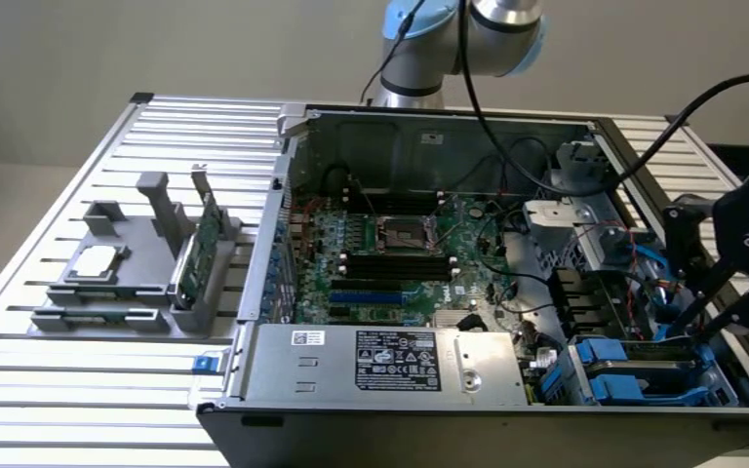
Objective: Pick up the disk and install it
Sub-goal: 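Insert the first disk wire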
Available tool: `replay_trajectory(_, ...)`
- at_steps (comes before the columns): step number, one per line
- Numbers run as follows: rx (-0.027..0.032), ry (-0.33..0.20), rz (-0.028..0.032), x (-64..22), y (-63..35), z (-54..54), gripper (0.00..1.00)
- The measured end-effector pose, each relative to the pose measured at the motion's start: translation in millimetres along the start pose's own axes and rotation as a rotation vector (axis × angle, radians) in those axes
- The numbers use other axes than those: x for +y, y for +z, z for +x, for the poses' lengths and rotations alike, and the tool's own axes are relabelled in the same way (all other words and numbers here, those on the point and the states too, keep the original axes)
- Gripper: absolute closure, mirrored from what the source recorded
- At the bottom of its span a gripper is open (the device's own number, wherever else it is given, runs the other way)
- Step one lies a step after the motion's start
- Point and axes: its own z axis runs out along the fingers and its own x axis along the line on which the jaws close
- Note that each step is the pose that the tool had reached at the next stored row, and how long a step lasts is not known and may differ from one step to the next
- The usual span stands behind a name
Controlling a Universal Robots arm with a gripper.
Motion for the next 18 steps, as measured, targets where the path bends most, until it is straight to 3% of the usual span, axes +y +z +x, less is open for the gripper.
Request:
replay_trajectory(7, 0.0004, 0.087, 0.0028, -0.1, 6.4, 0.1, 0.77)
replay_trajectory(13, 0.0023, 0.117, 0.0027, -0.9, 11.0, -2.3, 0.77)
replay_trajectory(18, 0.0100, 0.134, -0.0013, -1.5, 15.4, -4.5, 0.77)
